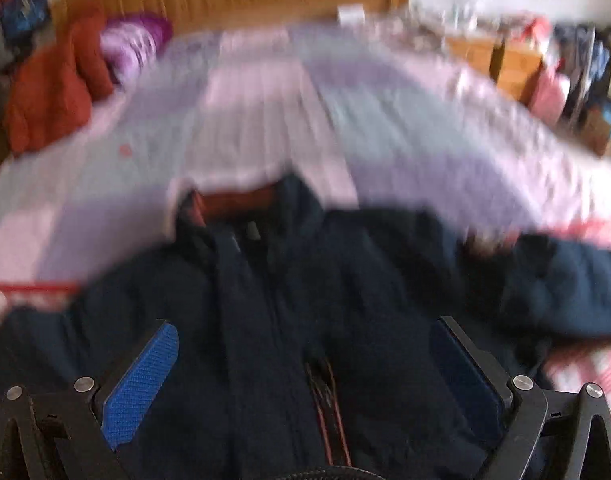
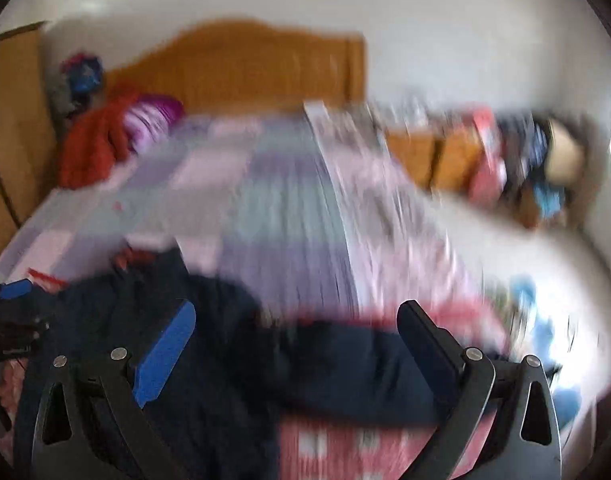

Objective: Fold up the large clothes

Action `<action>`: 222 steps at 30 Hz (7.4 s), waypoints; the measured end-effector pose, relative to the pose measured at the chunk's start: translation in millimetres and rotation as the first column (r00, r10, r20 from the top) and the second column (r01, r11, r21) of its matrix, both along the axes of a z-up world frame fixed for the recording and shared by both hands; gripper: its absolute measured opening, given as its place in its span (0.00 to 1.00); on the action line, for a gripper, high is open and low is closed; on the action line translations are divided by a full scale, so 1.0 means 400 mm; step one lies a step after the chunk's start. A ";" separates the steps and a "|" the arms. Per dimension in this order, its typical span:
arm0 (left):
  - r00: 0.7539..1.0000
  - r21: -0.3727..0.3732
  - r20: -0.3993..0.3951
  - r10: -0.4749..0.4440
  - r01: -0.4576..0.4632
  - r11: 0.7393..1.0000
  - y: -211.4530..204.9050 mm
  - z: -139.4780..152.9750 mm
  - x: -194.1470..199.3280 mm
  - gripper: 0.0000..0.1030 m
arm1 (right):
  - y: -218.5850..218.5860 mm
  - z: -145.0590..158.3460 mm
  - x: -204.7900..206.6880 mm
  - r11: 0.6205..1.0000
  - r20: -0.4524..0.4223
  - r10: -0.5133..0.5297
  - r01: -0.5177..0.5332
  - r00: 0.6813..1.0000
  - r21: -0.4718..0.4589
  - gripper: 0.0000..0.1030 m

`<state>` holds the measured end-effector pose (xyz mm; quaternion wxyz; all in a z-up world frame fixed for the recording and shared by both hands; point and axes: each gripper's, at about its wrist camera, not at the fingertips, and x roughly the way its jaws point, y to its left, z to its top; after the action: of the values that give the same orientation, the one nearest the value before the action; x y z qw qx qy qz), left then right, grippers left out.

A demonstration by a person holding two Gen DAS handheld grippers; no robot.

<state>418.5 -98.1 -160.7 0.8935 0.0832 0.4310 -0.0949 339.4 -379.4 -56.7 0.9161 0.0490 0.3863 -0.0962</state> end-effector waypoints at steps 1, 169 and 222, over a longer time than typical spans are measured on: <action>1.000 0.031 -0.009 -0.019 0.019 0.999 -0.022 -0.057 -0.002 1.00 | -0.031 -0.080 -0.018 0.999 -0.055 -0.040 0.040 0.998 -0.002 1.00; 0.902 0.063 -0.002 0.431 -0.430 0.901 0.732 -0.230 -0.328 1.00 | 1.126 -0.531 0.177 0.664 -0.175 0.743 -0.745 0.647 0.063 0.63; 0.923 -0.030 -0.040 0.382 -0.383 0.923 0.483 -0.455 0.224 1.00 | 0.189 -0.656 0.096 0.995 -0.233 0.078 -0.061 0.969 0.080 0.41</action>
<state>508.3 94.9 -342.6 0.8889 -0.0206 0.4519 0.0720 377.9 -303.6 -319.2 0.8640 0.0569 0.4972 -0.0552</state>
